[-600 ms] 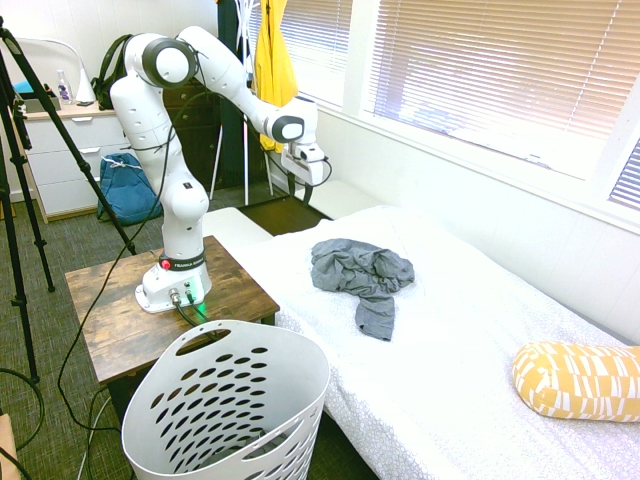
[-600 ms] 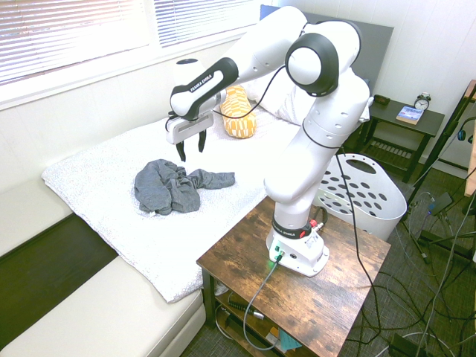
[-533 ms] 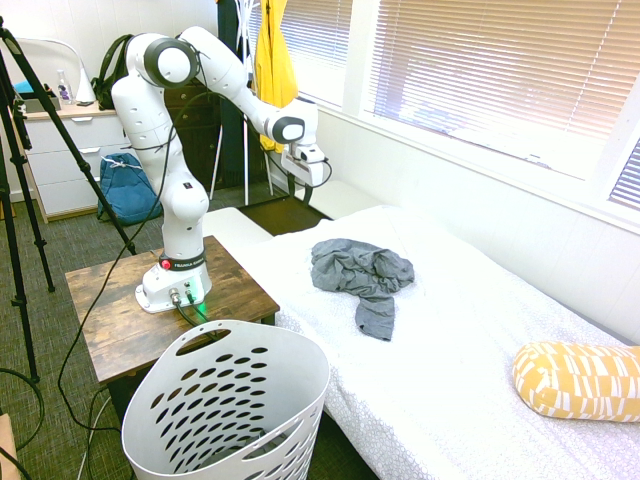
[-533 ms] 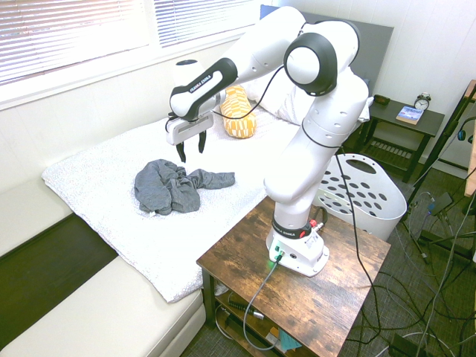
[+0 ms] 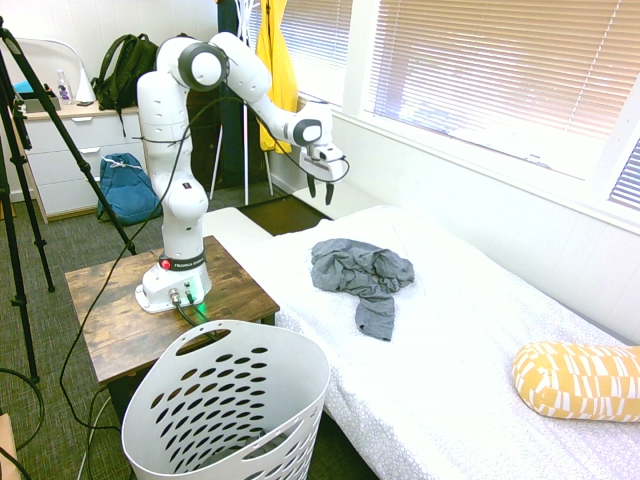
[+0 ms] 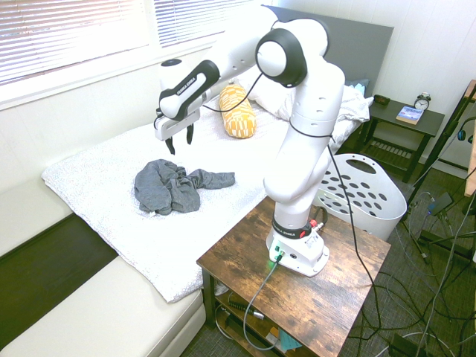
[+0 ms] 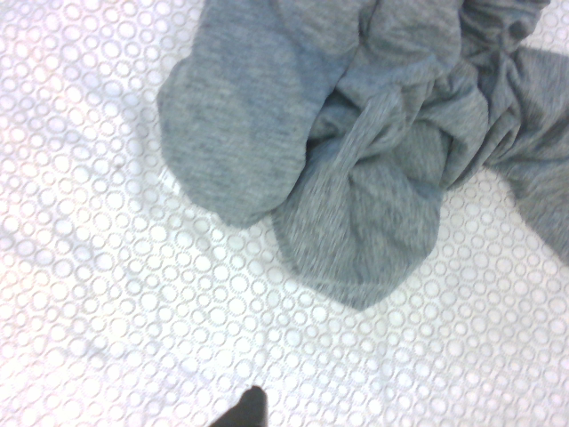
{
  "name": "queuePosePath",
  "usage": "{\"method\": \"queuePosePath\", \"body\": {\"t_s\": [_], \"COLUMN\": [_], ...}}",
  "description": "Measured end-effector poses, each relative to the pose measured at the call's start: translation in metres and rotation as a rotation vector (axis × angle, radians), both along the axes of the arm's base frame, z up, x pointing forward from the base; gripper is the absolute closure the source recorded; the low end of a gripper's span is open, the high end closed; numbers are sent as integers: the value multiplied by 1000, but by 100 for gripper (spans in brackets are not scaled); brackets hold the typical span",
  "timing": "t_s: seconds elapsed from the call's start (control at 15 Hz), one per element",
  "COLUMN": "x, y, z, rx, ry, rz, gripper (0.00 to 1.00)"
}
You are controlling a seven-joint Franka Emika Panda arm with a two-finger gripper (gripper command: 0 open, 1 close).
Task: Put my clothes in the laundry bag
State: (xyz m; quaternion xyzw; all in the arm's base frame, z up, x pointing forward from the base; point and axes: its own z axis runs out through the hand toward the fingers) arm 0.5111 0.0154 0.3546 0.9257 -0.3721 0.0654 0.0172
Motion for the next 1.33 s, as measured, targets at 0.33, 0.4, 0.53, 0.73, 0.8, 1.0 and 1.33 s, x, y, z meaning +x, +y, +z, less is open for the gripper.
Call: {"method": "queuePosePath", "body": {"t_s": [0.33, 0.4, 0.53, 0.73, 0.8, 1.0, 1.33], "x": [85, 103, 134, 172, 185, 217, 250], "y": [-4, -9, -19, -28, -34, -52, -50], "z": [-102, -120, -162, -211, -217, -222, -252], "rx": [-55, -69, -88, -59, -50, -35, -23], "ry": [27, 28, 44, 50, 50, 54, 68], "rz": [19, 16, -2, -2, -3, -7, 5], "gripper": [0, 0, 0, 0, 0, 0, 0]}}
